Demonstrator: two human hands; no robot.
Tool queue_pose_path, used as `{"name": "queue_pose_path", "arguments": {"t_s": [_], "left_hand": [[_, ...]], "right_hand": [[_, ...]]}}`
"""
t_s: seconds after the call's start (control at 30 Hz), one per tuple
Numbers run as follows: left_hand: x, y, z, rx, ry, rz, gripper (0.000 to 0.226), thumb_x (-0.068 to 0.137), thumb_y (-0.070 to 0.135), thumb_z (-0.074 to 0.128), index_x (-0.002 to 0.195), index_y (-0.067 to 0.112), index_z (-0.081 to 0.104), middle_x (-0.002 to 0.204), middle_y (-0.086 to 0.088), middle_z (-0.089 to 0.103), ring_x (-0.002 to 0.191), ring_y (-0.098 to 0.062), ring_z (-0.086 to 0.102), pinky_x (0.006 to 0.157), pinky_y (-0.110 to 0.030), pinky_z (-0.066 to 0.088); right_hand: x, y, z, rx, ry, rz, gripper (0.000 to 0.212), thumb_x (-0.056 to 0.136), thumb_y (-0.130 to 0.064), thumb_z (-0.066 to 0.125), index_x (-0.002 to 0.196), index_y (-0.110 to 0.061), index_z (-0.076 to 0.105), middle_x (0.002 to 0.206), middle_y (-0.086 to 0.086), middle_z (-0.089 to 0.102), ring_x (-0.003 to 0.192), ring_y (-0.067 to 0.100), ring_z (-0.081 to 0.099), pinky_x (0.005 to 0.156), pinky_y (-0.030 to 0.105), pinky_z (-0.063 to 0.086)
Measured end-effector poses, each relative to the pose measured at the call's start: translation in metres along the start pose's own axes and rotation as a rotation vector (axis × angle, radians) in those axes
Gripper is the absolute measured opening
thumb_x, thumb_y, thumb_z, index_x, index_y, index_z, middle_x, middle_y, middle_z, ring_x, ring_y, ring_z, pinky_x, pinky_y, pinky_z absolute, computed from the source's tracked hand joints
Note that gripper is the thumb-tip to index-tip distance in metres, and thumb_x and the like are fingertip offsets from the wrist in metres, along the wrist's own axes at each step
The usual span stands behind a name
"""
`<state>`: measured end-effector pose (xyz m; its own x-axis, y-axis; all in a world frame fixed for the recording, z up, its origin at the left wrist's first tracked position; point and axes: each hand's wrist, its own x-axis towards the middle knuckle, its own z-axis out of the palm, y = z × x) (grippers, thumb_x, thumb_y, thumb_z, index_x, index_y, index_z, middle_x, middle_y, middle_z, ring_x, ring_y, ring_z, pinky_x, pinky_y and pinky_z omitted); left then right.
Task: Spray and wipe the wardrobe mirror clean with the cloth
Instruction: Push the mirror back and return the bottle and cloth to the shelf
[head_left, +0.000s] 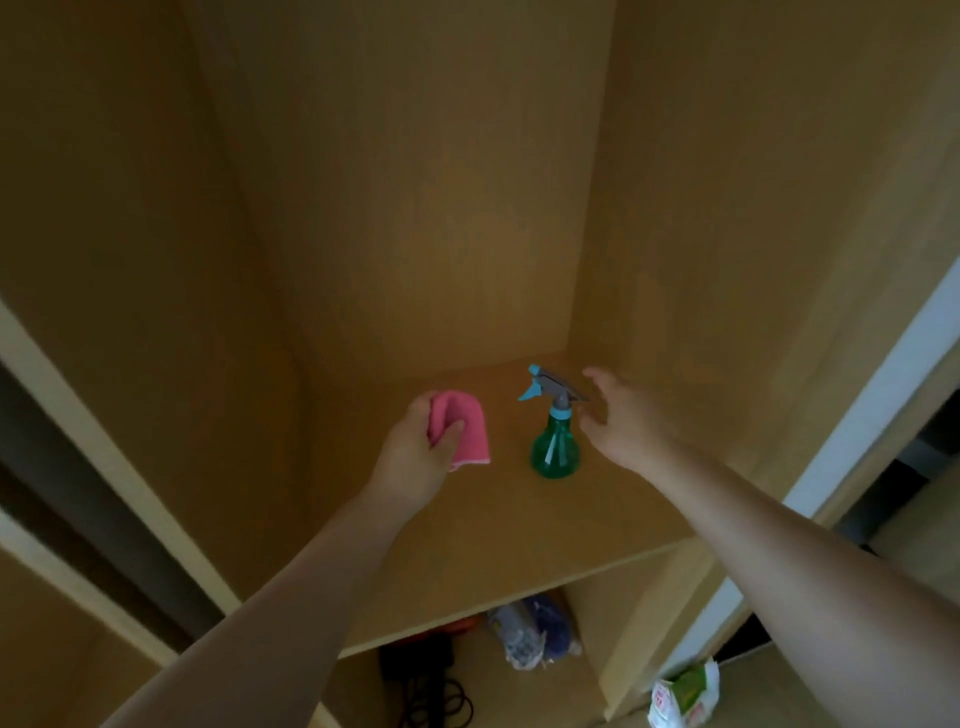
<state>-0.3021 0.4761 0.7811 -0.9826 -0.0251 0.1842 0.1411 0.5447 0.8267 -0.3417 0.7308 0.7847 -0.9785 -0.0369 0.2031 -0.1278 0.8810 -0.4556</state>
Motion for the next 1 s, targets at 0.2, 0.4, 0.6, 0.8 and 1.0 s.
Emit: {"name": "queue_pose_path", "arguments": {"t_s": [0.2,0.4,0.6,0.8,1.0], "left_hand": [[0.011,-0.003,0.018,0.019,0.127,-0.088,0.034,0.094,0.021,0.056,0.126,0.013,0.048,0.106,-0.008,0.062,0.076,-0.029,0.061,0.062,-0.034,0.044],[0.009,0.001,0.036,0.027,0.214,-0.190,0.027,0.092,0.021,0.057,0.118,0.018,0.050,0.090,0.004,0.058,0.069,-0.019,0.057,0.057,-0.030,0.042],[0.002,0.008,0.039,0.075,0.292,-0.212,0.022,0.092,0.022,0.058,0.107,0.030,0.045,0.086,0.013,0.055,0.070,-0.014,0.060,0.051,-0.027,0.045],[-0.010,0.025,0.038,0.047,0.352,-0.224,0.025,0.092,0.024,0.057,0.109,0.037,0.045,0.090,0.018,0.056,0.076,0.002,0.057,0.054,-0.012,0.040],[-0.034,0.041,0.030,0.068,0.382,-0.230,0.027,0.092,0.025,0.056,0.114,0.037,0.045,0.095,0.016,0.057,0.079,-0.003,0.059,0.056,-0.018,0.044]], "right_hand": [[0.056,0.018,0.025,0.100,-0.121,0.026,0.068,0.091,-0.037,0.060,0.150,-0.021,0.030,0.134,0.007,0.057,0.102,0.023,0.062,0.081,0.035,0.051],[0.079,0.025,0.045,0.186,-0.239,-0.025,0.027,0.094,-0.028,0.057,0.117,-0.014,0.057,0.091,0.002,0.065,0.074,0.019,0.061,0.063,0.034,0.050],[0.083,0.024,0.048,0.266,-0.279,-0.037,0.013,0.098,-0.015,0.052,0.104,-0.008,0.061,0.072,0.000,0.056,0.059,0.011,0.051,0.048,0.025,0.032],[0.077,0.019,0.037,0.260,-0.302,-0.089,0.013,0.098,-0.014,0.051,0.103,-0.008,0.061,0.082,0.008,0.061,0.066,0.017,0.055,0.052,0.027,0.038],[0.067,0.003,0.022,0.303,-0.277,-0.195,0.012,0.098,-0.016,0.051,0.100,-0.011,0.062,0.083,0.009,0.063,0.072,0.023,0.061,0.059,0.031,0.044]]}}
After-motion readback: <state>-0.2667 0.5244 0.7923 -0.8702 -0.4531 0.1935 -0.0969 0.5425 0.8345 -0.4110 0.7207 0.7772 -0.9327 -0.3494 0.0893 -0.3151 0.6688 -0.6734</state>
